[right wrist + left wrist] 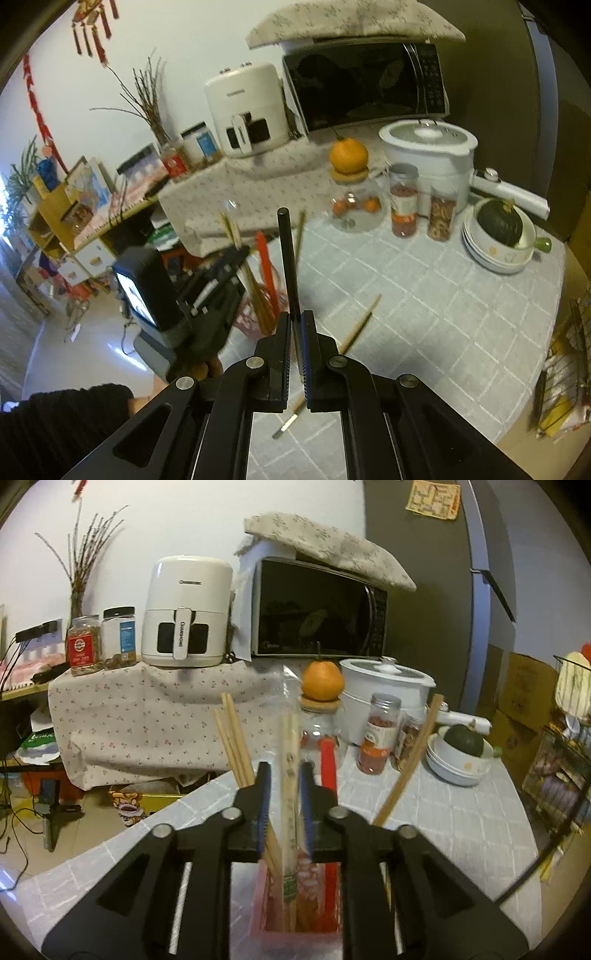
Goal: Organize utensils
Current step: 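Lower the sleeved chopsticks into the caddy while the right tool lowers the black chopstick in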
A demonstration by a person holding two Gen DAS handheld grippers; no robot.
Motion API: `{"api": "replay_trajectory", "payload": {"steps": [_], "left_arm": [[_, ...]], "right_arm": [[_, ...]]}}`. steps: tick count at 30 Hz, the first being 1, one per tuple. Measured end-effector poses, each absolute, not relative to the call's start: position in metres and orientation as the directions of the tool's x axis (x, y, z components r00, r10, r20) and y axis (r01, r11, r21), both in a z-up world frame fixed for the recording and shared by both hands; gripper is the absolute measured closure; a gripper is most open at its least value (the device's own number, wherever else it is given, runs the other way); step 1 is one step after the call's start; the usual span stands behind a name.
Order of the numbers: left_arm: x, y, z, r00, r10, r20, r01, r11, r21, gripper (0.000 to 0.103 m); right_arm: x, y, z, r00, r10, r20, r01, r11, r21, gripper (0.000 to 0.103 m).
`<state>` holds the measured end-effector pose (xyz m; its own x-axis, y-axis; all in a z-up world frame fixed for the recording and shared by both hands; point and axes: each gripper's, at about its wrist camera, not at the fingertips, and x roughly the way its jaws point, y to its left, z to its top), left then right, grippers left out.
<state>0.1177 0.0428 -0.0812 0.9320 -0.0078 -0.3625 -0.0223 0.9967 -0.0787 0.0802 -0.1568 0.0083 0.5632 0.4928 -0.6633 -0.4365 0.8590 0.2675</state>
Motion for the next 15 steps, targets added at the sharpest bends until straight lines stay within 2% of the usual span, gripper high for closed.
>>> {"api": "replay_trajectory", "payload": {"steps": [1,3,10,15], "left_arm": [[0.115,0.043,-0.078,0.927,-0.012,-0.375,-0.016,0.997,-0.073,0.07],[0.109,0.046,-0.072,0.919,-0.029,-0.394,0.0,0.997,-0.075,0.061],[0.082,0.076,-0.051,0.865,-0.012,-0.501,-0.063,0.989,-0.133,0.04],[0.069,0.089,-0.049,0.779,0.018,-0.627,-0.125,0.984,-0.127,0.035]], "right_arm": [[0.079,-0.155,0.012,0.567,0.5,-0.655,-0.441,0.855,0.271,0.098],[0.078,-0.151,0.019,0.573,0.514,-0.638,-0.45,0.848,0.28,0.098],[0.081,-0.139,0.039,0.604,0.544,-0.582,-0.462,0.834,0.301,0.098],[0.087,-0.129,0.046,0.63,0.555,-0.544,-0.469,0.83,0.303,0.098]]}}
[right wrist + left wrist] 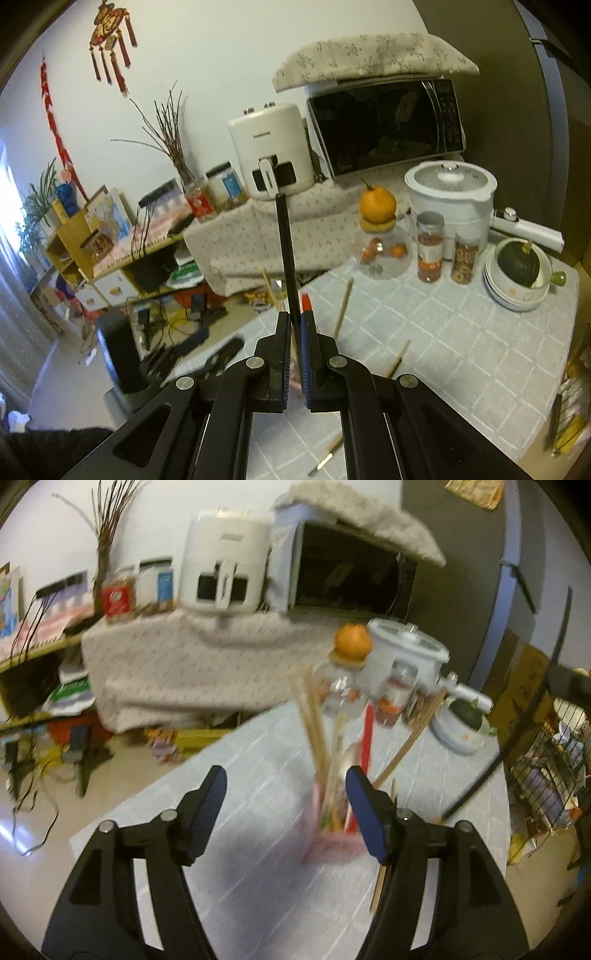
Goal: Organize utensils
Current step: 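Lower the sleeved chopsticks into the caddy while the right tool lowers the black chopstick in, then open both tools over the caddy and withdraw them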
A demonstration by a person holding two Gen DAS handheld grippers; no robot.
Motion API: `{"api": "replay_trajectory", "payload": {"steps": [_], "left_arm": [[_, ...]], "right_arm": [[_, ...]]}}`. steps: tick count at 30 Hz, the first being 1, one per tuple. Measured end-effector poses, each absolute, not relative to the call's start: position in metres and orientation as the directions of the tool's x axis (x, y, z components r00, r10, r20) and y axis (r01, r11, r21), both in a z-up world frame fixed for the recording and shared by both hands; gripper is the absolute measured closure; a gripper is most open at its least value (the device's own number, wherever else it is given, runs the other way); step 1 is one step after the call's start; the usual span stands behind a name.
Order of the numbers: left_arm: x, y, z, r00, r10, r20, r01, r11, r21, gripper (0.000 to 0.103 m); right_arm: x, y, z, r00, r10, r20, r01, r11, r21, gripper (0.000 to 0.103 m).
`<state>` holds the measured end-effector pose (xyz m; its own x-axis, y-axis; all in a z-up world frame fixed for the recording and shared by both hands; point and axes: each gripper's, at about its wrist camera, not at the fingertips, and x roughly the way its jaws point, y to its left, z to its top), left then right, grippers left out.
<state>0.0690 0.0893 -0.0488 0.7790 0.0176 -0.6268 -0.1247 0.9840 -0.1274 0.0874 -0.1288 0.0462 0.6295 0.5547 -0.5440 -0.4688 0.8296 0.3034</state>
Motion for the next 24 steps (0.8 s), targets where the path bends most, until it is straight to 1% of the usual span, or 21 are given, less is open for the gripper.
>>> {"api": "replay_trajectory", "payload": {"steps": [4,6,10,13,17,21,24], "left_arm": [[0.059,0.092,-0.056,0.688,-0.009,-0.726,-0.135,0.981,-0.14,0.033],[0.055,0.092,-0.06,0.661,-0.023,-0.75,-0.134,0.98,-0.148,0.033],[0.049,0.091,-0.065,0.632,-0.05,-0.773,-0.124,0.979,-0.164,0.033],[0.05,0.093,-0.068,0.617,-0.06,-0.784,-0.125,0.977,-0.172,0.033],[0.052,0.095,-0.069,0.607,-0.073,-0.792,-0.128,0.974,-0.187,0.033],[0.053,0.095,-0.07,0.6,-0.081,-0.796,-0.127,0.973,-0.195,0.033],[0.054,0.097,-0.071,0.591,-0.087,-0.802,-0.125,0.972,-0.197,0.033]], "right_arm": [[0.097,-0.117,0.042,0.634,0.561,-0.533,-0.472,0.826,0.308,0.098],[0.101,-0.11,0.039,0.636,0.562,-0.529,-0.477,0.825,0.303,0.098],[0.109,-0.101,0.034,0.645,0.559,-0.521,-0.483,0.827,0.288,0.098],[0.116,-0.094,0.03,0.65,0.539,-0.536,-0.478,0.838,0.263,0.098],[0.124,-0.078,0.021,0.631,0.489,-0.602,-0.472,0.858,0.202,0.098],[0.13,-0.065,0.008,0.596,0.48,-0.644,-0.481,0.856,0.193,0.098],[0.135,-0.056,-0.003,0.557,0.496,-0.666,-0.488,0.844,0.22,0.097]]}}
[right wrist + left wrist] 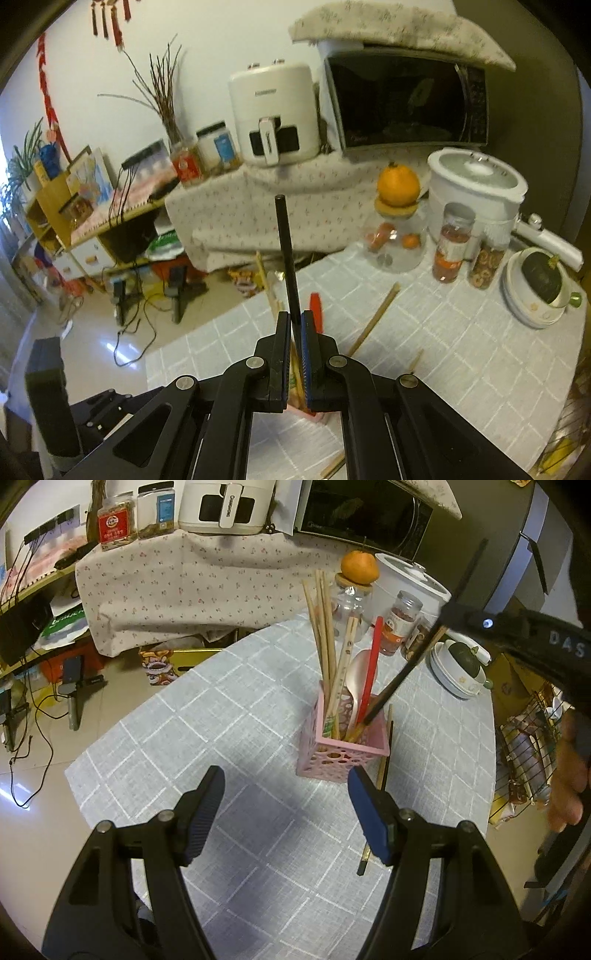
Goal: Organize utensils
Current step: 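Open both tools over the caddy and withdraw them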
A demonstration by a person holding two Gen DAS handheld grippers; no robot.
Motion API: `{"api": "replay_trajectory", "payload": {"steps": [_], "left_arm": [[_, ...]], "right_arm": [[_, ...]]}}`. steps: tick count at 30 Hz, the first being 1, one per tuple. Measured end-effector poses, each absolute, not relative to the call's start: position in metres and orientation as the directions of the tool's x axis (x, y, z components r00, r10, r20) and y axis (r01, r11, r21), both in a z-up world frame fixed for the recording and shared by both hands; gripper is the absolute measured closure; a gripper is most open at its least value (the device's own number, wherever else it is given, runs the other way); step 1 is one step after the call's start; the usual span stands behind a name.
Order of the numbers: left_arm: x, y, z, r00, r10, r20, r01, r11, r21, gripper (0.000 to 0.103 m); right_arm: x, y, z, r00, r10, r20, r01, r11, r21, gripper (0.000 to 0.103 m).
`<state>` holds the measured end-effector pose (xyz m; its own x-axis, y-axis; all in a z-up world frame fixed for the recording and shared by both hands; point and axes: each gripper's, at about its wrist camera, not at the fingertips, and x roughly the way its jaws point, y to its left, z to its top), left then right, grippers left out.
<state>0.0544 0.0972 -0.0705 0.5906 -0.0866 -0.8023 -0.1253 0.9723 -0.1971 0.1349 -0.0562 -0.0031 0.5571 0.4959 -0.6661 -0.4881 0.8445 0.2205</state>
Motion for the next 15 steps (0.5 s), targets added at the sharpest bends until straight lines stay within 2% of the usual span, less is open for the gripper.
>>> {"api": "replay_trajectory", "payload": {"steps": [2,7,10,11,15], "left_arm": [[0.055,0.098,-0.071,0.584,-0.087,-0.807,-0.126,0.973,-0.196,0.033],[0.057,0.098,-0.072,0.56,-0.092,-0.823,-0.122,0.974,-0.192,0.03],[0.058,0.094,-0.074,0.536,-0.094,-0.839,-0.117,0.976,-0.184,0.025],[0.059,0.092,-0.074,0.529,-0.094,-0.843,-0.113,0.977,-0.18,0.025],[0.061,0.084,-0.069,0.509,-0.101,-0.855,-0.098,0.98,-0.174,0.024]], "right_arm": [[0.137,-0.058,-0.005,0.546,0.511,-0.664,-0.48,0.841,0.252,0.095],[0.13,-0.076,0.008,0.558,0.528,-0.639,-0.459,0.839,0.292,0.082],[0.122,-0.093,0.013,0.567,0.523,-0.636,-0.443,0.845,0.3,0.07],[0.119,-0.1,0.013,0.571,0.518,-0.637,-0.432,0.849,0.303,0.062],[0.114,-0.129,0.007,0.57,0.489,-0.66,-0.383,0.869,0.313,0.054]]}}
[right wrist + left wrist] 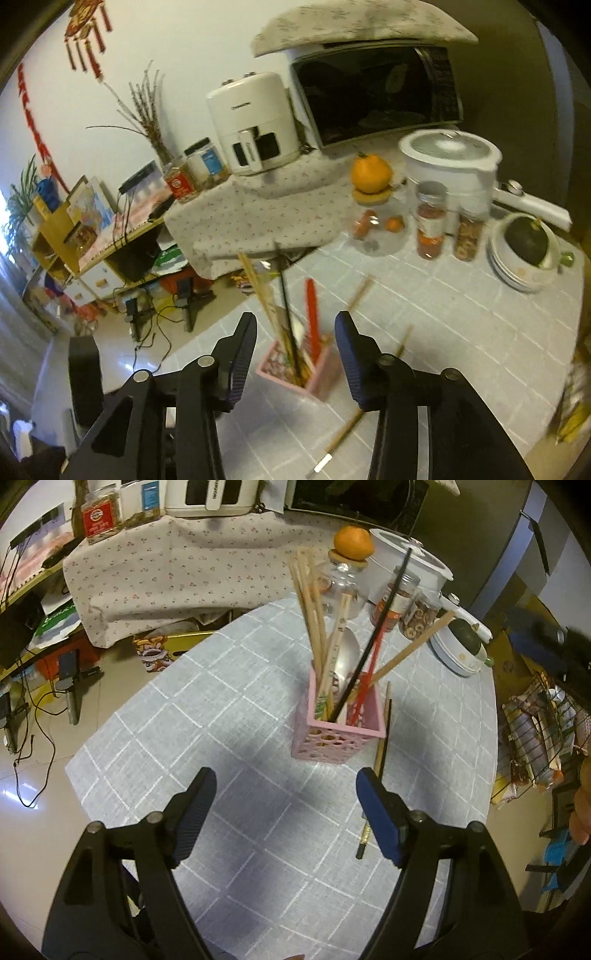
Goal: Organize utensils
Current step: 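Open both tools over the caddy and withdraw them, then lower the right tool onto the loose wooden chopstick and close on it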
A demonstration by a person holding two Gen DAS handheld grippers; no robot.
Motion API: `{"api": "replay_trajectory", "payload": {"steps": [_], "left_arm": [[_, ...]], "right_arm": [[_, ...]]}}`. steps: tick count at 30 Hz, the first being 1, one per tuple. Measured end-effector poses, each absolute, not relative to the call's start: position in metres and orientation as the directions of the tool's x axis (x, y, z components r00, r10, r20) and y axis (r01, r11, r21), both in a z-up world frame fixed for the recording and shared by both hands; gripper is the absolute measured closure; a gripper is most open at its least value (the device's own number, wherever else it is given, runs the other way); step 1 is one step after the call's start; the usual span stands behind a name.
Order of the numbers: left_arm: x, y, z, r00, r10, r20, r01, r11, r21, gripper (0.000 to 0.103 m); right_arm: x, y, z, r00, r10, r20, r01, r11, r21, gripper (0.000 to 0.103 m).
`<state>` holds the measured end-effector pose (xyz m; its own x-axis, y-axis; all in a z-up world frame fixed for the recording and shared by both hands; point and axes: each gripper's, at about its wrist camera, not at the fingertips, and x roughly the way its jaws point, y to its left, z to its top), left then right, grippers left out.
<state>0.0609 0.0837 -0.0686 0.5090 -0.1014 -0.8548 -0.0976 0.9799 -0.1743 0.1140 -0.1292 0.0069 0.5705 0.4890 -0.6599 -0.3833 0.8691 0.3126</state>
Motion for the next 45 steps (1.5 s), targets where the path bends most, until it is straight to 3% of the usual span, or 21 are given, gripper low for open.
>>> {"api": "replay_trajectory", "payload": {"steps": [7,13,18,28,31,33,45], "left_arm": [[0.065,0.074,-0.084,0.473,-0.158,-0.867,-0.092,0.97,-0.226,0.02],[0.08,0.071,-0.111,0.369,-0.216,-0.904,-0.114,0.955,-0.275,0.02],[0.089,0.068,-0.128,0.325,-0.182,-0.928,-0.102,0.969,-0.226,0.02],[0.097,0.058,-0.136,0.369,-0.087,-0.925,-0.016,0.995,-0.1,0.02],[0.099,0.056,-0.138,0.365,-0.093,-0.926,0.005,0.995,-0.098,0.02],[0.099,0.055,-0.138,0.367,-0.092,-0.926,0.012,0.995,-0.095,0.02],[0.092,0.056,-0.137,0.37,-0.106,-0.923,0.025,0.994,-0.104,0.02]], "right_arm": [[0.124,-0.17,-0.037,0.527,0.409,-0.745,-0.239,0.913,0.332,0.046],[0.141,-0.173,-0.098,0.412,0.288,-0.865,-0.184,0.955,0.231,0.046],[0.156,-0.169,-0.139,0.313,0.262,-0.913,-0.165,0.962,0.219,0.046],[0.197,-0.17,-0.186,0.239,0.318,-0.918,-0.032,0.947,0.32,0.046],[0.202,-0.162,-0.191,0.231,0.307,-0.923,-0.029,0.951,0.309,0.053],[0.204,-0.157,-0.195,0.223,0.293,-0.93,-0.026,0.955,0.294,0.066],[0.208,-0.146,-0.202,0.211,0.226,-0.951,-0.034,0.974,0.224,0.082]]}}
